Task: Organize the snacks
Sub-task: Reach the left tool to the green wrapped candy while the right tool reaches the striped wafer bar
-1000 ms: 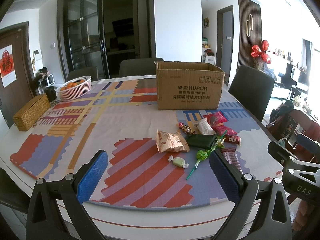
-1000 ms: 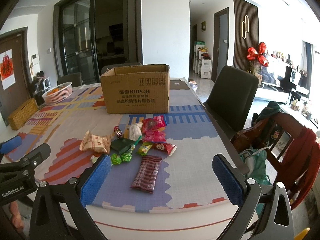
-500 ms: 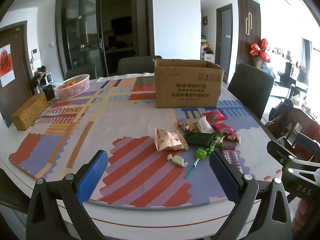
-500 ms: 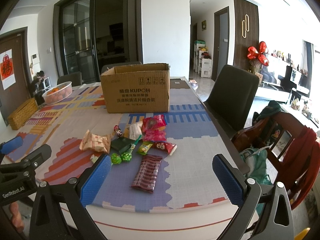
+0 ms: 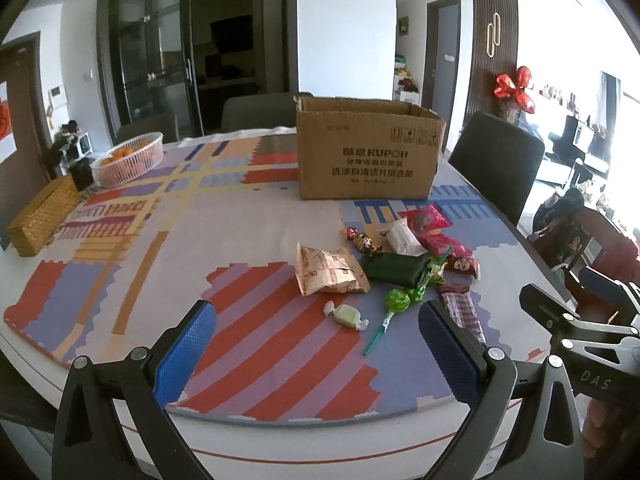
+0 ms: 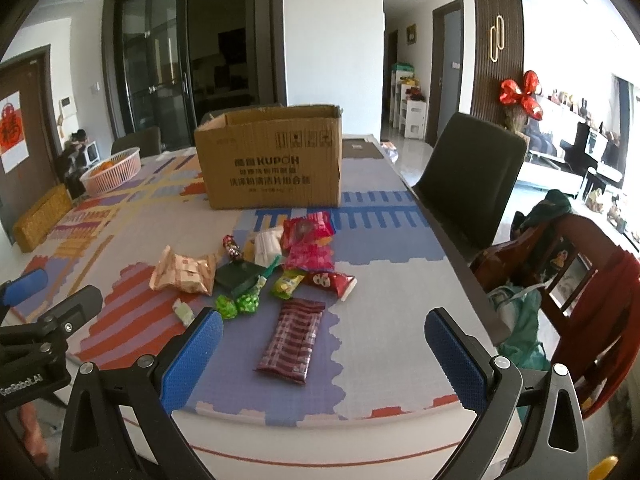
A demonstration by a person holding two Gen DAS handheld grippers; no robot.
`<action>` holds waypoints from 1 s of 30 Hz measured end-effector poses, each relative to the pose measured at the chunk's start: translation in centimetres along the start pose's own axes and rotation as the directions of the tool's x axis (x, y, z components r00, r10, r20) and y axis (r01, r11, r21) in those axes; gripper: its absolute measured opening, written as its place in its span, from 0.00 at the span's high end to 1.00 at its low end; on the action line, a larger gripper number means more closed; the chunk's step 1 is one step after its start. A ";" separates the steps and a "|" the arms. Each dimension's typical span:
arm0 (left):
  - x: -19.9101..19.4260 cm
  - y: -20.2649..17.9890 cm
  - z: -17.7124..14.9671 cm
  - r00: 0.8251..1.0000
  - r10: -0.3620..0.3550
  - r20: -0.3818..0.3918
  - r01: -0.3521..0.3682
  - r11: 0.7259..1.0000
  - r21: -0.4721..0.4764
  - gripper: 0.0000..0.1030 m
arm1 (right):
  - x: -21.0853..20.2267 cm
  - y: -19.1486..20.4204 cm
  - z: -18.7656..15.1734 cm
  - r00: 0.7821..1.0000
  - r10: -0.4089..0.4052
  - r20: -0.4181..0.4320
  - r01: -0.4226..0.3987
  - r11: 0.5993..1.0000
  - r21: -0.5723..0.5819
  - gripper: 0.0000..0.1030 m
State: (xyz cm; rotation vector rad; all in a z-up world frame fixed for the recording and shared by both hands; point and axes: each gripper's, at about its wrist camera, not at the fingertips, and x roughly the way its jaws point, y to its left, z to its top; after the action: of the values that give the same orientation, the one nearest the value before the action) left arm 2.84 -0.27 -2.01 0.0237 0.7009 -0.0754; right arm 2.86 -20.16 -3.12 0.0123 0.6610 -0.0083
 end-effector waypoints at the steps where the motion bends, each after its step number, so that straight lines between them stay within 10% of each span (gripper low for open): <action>1: 0.4 0.0 0.1 1.000 -0.003 -0.012 0.003 1.000 0.003 0.00 | 0.3 0.0 0.0 1.000 0.004 -0.010 -0.004 1.000 0.001 0.01; 30: 11.3 -1.2 -0.2 0.948 -0.097 -0.302 0.107 0.994 0.017 0.45 | 10.8 0.6 -1.0 0.940 0.096 -0.328 -0.090 0.995 0.034 0.29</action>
State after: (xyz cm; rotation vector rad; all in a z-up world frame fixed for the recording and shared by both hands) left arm 11.24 -2.15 -9.51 0.0310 1.0065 -0.1857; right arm 10.75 -19.63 -10.51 0.0638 0.9953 0.0812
